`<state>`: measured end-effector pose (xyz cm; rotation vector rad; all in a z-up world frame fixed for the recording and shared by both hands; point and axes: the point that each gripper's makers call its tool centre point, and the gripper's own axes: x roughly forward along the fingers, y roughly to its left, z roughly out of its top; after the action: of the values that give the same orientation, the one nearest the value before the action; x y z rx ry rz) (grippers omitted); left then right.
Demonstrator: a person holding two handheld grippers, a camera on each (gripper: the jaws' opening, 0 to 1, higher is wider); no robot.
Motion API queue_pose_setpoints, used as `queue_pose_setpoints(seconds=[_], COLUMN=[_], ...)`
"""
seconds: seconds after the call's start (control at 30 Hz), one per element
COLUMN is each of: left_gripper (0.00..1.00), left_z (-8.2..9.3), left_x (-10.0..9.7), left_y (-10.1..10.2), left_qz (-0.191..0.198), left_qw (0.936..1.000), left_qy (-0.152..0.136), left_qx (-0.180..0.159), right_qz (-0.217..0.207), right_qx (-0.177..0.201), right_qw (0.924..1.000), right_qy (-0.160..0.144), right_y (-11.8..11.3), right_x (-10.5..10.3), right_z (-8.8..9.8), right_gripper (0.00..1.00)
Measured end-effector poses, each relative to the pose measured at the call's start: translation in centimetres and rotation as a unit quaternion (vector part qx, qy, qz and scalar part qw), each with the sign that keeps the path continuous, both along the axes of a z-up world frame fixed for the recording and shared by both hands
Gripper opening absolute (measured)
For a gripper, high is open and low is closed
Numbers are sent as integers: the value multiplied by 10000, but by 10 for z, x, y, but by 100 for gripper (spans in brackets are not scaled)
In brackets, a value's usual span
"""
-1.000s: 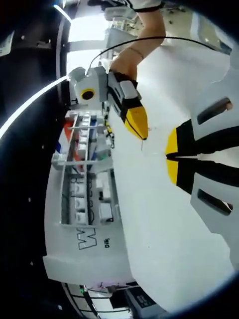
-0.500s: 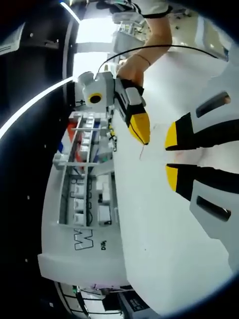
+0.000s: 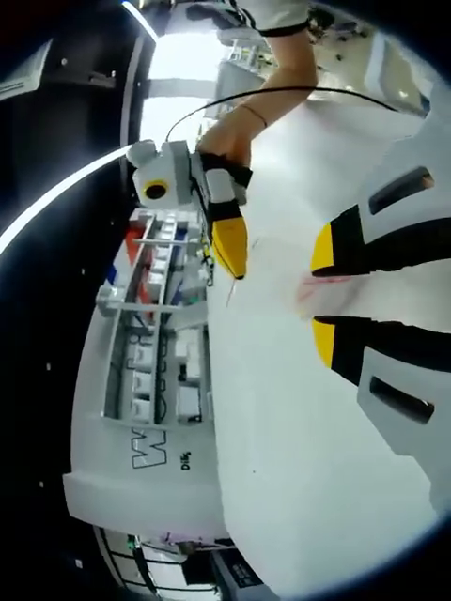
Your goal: Open the resealable bag by pulling the two sides of the seal apart until the entire bag opening is separated and visibly accessible.
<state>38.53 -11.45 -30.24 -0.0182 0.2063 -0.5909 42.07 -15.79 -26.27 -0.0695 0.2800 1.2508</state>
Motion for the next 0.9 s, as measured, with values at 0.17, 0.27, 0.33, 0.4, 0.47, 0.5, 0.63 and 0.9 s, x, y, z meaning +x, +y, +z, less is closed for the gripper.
queue_pose_setpoints(seconds=[0.17,0.27,0.33,0.4,0.47,0.5,0.63,0.9], left_gripper=[19,19,19,20,22,22,25,27], left_z=[-12,-15,-18,-21,-24,-26,-30,-35], left_x=[-3,-3,-4,-4,-4,-3,-3,1], left_y=[0,0,1,1,2,2,3,-5], left_qz=[28,36,42,54,78,83,122,82], left_qw=[10000,9999,9998,9998,9997,9997,9995,9996], left_qy=[83,112,163,191,231,233,281,285], left_qx=[-22,-57,-85,-77,-39,-17,30,1], right_qz=[-6,-2,4,18,38,35,21,31], right_qx=[32,39,41,62,68,77,76,210], right_qw=[10000,10000,10000,10000,10000,10000,10000,9998], right_qy=[0,0,-11,-14,1,10,-30,-47], right_y=[0,0,0,1,1,1,1,1], right_x=[0,0,0,-1,0,0,0,-2], right_z=[0,0,1,1,0,0,1,4], right_gripper=[0,0,0,0,0,0,0,0])
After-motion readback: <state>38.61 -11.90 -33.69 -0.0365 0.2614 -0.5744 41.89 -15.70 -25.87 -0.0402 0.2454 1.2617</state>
